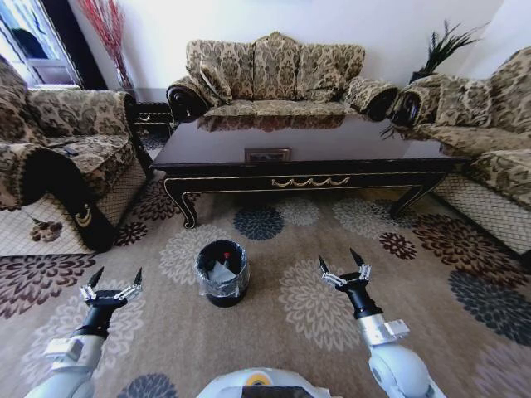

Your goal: Move to the front of the table and pick up the trash from the floor, then place it into the trash bin.

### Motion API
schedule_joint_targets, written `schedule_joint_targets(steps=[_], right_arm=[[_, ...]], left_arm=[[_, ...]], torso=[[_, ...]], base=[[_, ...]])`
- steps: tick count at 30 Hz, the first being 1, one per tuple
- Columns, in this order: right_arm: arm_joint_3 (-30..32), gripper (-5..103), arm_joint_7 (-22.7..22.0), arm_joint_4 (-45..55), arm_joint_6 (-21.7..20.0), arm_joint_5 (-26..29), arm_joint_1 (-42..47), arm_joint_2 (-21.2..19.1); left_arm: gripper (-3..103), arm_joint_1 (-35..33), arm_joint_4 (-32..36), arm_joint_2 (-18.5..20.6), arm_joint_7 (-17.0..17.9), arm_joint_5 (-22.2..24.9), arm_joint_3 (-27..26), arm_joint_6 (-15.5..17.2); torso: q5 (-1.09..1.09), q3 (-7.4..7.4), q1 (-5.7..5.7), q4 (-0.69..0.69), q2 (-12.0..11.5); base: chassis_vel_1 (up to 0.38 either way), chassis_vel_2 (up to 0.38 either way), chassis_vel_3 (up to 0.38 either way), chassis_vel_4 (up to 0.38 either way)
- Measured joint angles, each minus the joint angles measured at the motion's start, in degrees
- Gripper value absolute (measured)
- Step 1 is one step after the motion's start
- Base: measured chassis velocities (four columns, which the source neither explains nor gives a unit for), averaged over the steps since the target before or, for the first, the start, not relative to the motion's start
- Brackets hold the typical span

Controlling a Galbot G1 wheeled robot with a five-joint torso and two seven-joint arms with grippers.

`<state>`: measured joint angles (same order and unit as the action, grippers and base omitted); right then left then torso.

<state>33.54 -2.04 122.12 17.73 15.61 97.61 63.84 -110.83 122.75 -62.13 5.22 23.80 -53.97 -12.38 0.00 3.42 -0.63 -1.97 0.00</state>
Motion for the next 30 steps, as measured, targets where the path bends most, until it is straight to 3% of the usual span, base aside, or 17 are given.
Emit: schedule_joint_targets(steps=[18, 30], right_arm=[[0.0, 100, -0.1, 0.0, 0.0, 0.0, 0.0, 0.0], [0.0, 100, -0.1, 0.0, -0.1, 0.0, 0.0, 0.0]], left_arm=[[100, 0.0, 0.0, 0.0, 0.1, 0.0, 0.0, 0.1], [100, 0.0, 0.0, 0.0, 0.1, 0.0, 0.0, 0.1]], torso=[[0.00, 0.01, -0.01, 0.00, 0.0], [0.00, -0.01, 0.00, 0.00, 0.0]], base=[[0.014, -0.014, -0.015, 0.018], [0.160, -0.156, -0.153, 0.161]])
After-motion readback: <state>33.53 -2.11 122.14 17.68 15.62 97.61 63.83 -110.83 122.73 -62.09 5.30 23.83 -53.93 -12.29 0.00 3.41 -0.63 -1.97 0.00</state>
